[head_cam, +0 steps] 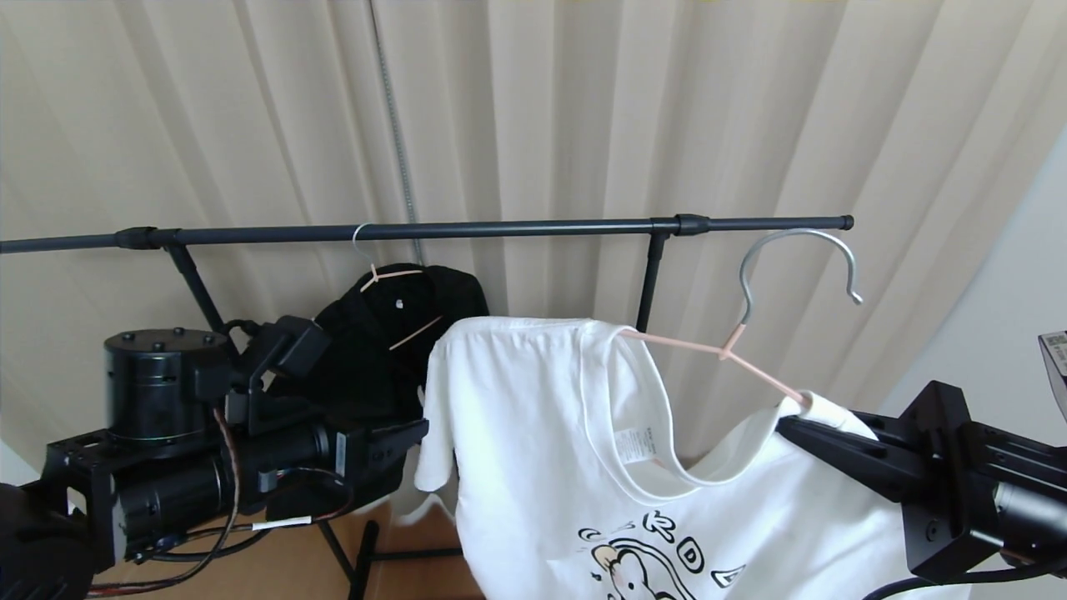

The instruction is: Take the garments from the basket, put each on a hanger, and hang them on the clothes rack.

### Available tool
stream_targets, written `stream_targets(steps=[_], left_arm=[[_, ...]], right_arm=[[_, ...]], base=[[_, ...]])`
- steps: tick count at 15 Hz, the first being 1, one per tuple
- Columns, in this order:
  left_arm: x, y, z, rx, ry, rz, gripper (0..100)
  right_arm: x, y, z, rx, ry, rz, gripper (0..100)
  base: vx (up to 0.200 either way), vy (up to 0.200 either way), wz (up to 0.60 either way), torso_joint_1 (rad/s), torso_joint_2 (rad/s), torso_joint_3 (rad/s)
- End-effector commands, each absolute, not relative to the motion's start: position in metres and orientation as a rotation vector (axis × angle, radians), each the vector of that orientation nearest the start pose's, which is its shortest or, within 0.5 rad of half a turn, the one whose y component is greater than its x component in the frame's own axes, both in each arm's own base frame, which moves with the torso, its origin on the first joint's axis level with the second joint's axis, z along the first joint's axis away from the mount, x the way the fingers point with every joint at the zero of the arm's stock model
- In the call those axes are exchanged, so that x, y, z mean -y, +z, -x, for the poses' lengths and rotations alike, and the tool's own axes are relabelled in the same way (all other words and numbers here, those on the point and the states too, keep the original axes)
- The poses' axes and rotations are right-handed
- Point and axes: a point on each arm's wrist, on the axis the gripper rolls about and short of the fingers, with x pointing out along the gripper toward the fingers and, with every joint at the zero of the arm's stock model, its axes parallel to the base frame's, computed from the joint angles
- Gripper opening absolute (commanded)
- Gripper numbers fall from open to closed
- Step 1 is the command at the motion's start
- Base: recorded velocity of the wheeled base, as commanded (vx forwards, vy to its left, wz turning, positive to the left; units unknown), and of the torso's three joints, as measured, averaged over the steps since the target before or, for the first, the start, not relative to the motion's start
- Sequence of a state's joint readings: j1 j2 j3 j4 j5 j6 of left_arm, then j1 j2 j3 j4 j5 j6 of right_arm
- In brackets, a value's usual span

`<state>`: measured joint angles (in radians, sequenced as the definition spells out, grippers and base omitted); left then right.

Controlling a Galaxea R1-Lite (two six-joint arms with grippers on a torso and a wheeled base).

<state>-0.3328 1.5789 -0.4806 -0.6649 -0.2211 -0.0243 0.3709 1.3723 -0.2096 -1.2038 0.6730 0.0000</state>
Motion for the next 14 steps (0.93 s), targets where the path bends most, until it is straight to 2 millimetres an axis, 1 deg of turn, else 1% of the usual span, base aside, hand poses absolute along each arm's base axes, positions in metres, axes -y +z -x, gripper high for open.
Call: stream_targets(steps=[1,2,4,6,8,9,10,12,13,14], left_arm=[[0.08,0.16,-0.211,-0.337,-0.584,-0.017,100],[0.079,0.167,-0.208,-0.307,-0.589,-0.02,100],[0.077,0.193,-0.193,-0.225,-0.606,-0.048,100],[0.074,0.219,-0.181,-0.222,-0.628,-0.062,100],[0.074,0.238,-0.175,-0.22,-0.682,-0.063,100],[0.075,0.241,-0.176,-0.223,-0.69,-0.076,100],[0.077,0.245,-0.179,-0.206,-0.706,-0.145,100],[0.088,0.245,-0.186,-0.221,-0.765,-0.253,100],[0.097,0.249,-0.19,-0.245,-0.817,-0.332,100],[0.102,0.251,-0.195,-0.269,-0.866,-0.376,100]], right_arm=[[-0.08,0.165,-0.165,0.025,1.06,0.004,0],[-0.081,0.166,-0.168,0.028,1.064,0.006,0],[-0.082,0.169,-0.178,0.036,1.066,0.008,0],[-0.083,0.167,-0.181,0.025,1.091,0.006,0],[-0.083,0.164,-0.182,0.012,1.091,0.004,0],[-0.083,0.163,-0.181,0.018,1.092,0.005,0],[-0.083,0.159,-0.18,0.016,1.092,0.003,0],[-0.083,0.157,-0.18,0.018,1.094,0.005,0],[-0.083,0.156,-0.181,0.021,1.115,0.006,0],[-0.084,0.156,-0.181,0.021,1.123,0.006,0]], base=[[0.0,0.0,0.0,0.0,0.0,0.0],[0.0,0.0,0.0,0.0,0.0,0.0],[0.0,0.0,0.0,0.0,0.0,0.0],[0.0,0.0,0.0,0.0,0.0,0.0],[0.0,0.0,0.0,0.0,0.0,0.0],[0.0,0.0,0.0,0.0,0.0,0.0],[0.0,0.0,0.0,0.0,0.0,0.0],[0.0,0.0,0.0,0.0,0.0,0.0],[0.0,0.0,0.0,0.0,0.0,0.0],[0.0,0.0,0.0,0.0,0.0,0.0]])
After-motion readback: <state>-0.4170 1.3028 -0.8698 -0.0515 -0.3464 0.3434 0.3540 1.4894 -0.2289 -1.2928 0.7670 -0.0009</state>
